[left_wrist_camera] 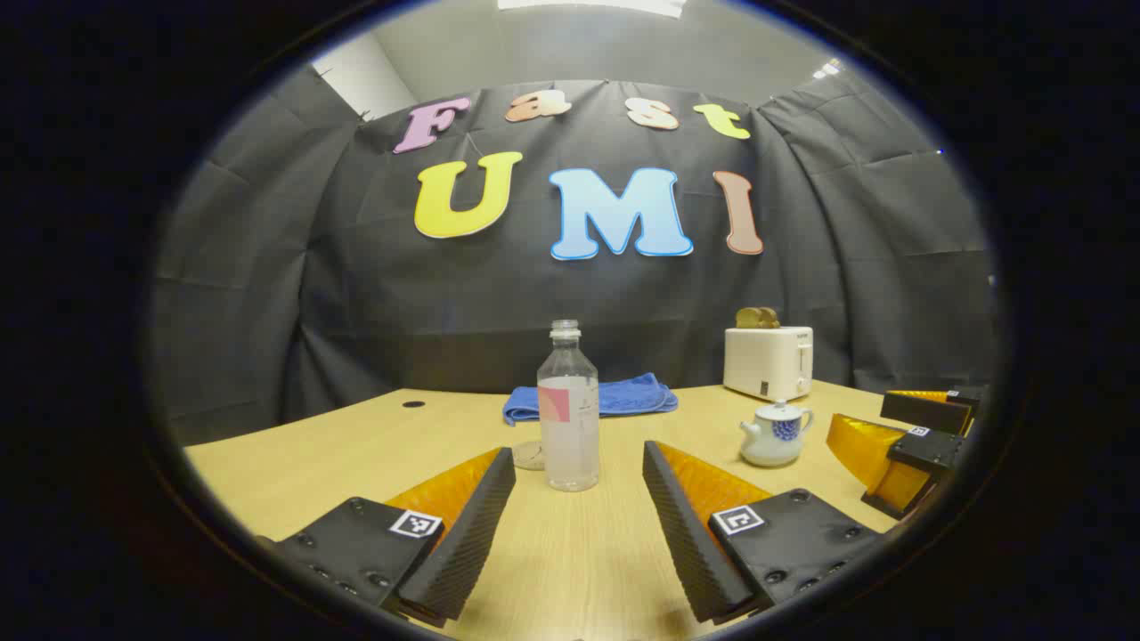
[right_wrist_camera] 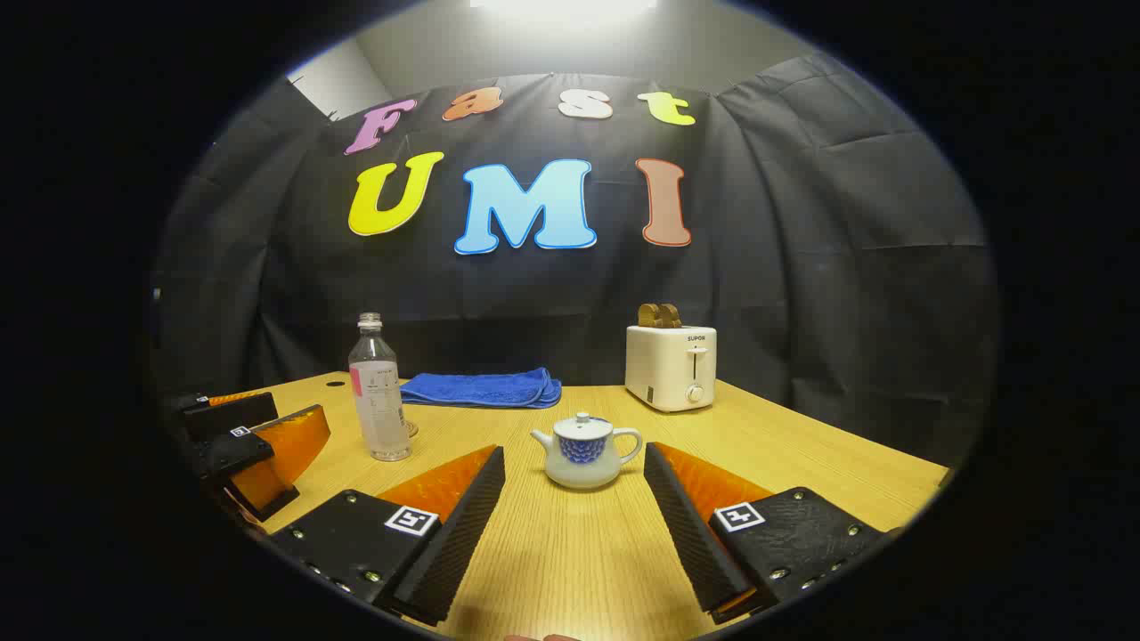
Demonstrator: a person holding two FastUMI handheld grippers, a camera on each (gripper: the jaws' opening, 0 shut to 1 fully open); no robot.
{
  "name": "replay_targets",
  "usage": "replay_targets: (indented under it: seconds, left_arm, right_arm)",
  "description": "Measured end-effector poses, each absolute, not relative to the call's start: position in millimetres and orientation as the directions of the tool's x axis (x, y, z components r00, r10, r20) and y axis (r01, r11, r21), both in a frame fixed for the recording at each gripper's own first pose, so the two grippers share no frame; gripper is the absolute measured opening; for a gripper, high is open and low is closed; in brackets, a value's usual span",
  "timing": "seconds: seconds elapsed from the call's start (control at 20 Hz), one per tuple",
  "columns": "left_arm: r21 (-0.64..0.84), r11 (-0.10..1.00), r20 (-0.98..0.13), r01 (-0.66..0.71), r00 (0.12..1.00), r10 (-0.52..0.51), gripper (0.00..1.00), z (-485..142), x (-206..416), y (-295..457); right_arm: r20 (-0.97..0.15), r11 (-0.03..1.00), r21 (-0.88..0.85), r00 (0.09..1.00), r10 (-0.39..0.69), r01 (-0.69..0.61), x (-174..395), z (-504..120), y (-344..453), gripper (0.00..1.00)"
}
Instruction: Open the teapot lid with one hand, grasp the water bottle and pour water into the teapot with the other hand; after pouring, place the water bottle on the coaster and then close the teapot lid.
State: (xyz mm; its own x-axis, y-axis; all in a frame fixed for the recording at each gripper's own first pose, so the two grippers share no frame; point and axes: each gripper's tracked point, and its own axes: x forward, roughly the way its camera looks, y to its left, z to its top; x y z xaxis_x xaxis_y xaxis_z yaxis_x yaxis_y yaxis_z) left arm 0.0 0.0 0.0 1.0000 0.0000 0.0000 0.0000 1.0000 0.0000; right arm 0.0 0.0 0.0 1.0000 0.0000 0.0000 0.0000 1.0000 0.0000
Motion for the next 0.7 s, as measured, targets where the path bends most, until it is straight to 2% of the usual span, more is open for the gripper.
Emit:
replay_targets:
  seconds: [0.7]
  left_arm:
    - [0.000,1.000,0.001,0.001,1.000,-0.001,1.00,-1.2,-0.3,0.0]
  right_arm:
    - [0.000,1.000,0.000,1.000,0.000,0.000,0.2,0.0,-0.1,0.97]
